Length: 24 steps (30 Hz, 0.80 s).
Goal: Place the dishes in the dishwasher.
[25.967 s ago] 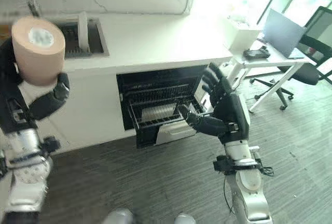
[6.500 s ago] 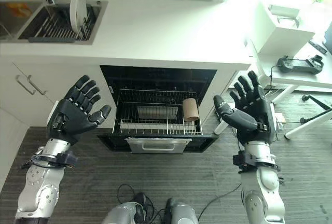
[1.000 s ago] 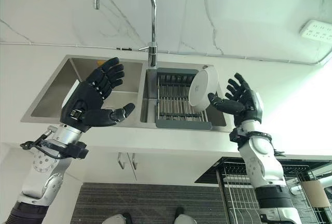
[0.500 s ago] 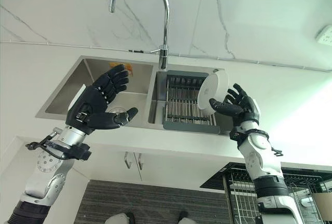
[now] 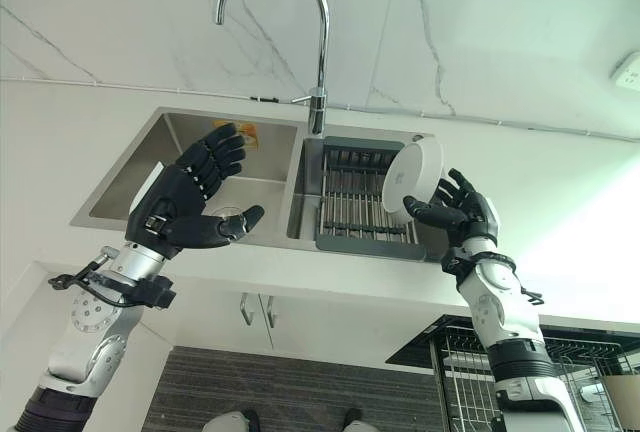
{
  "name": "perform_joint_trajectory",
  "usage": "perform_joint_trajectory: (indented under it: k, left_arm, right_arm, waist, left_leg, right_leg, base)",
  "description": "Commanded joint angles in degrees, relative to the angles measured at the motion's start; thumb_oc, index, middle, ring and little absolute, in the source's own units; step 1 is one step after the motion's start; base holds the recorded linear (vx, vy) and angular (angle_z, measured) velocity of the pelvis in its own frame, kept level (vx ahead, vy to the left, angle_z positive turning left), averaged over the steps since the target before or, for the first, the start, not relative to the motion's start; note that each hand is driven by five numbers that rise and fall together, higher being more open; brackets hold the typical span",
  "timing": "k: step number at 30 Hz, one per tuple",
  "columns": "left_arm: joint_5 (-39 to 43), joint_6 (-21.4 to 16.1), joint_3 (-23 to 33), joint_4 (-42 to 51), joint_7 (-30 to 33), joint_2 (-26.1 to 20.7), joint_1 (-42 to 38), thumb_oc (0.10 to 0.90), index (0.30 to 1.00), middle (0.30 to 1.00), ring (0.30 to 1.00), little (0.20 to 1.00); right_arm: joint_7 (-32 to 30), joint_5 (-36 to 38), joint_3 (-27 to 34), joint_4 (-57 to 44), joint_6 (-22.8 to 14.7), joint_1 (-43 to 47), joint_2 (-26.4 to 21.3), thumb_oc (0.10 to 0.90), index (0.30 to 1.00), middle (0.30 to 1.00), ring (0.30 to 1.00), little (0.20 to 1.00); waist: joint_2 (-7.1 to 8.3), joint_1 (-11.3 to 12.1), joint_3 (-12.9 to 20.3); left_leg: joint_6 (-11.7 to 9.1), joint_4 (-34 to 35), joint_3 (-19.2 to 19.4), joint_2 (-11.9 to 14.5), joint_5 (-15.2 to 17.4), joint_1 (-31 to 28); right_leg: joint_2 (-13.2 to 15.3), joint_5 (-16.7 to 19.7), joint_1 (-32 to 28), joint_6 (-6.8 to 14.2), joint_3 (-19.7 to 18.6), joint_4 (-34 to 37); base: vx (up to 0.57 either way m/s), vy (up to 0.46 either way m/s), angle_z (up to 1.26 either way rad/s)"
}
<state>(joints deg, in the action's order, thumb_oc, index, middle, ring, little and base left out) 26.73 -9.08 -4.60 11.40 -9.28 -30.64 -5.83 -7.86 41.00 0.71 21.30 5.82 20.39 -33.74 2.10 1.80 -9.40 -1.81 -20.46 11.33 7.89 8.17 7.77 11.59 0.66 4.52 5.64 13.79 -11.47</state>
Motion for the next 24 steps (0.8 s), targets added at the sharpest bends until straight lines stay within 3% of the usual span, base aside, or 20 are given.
perform_joint_trajectory:
  k: [1, 24]
  left_arm:
    - [2.8, -5.5, -1.7, 2.6, 1.1, -1.6, -6.0, 0.8, 0.9, 0.9, 0.9, 0.9]
    - [4.2, -5.1, -3.1, 1.9, 1.7, -3.1, -7.0, 0.8, 0.9, 0.9, 0.9, 0.9]
  right_arm:
    - [0.7, 0.7, 0.3, 1.5, -4.9, 9.3, -5.4, 0.8, 0.9, 0.9, 0.9, 0.9]
    - [2.5, 4.0, -3.2, 11.7, -3.6, 17.7, -9.1, 0.8, 0.9, 0.9, 0.9, 0.9]
  waist:
    - [0.21, 1.3, 4.6]
    - [0.04, 2.9, 5.0]
  left_leg:
    - [-3.9, 3.3, -2.0, 2.4, 2.6, -4.7]
    - [-4.1, 3.3, -2.7, 2.0, 2.3, -4.6]
  right_leg:
    - [1.8, -8.1, -2.0, 2.7, 1.8, -5.7]
    - [1.9, -8.6, -3.0, 2.5, 2.9, -5.7]
  base:
    - [0.0, 0.0, 0.0]
    - [0.0, 0.0, 0.01]
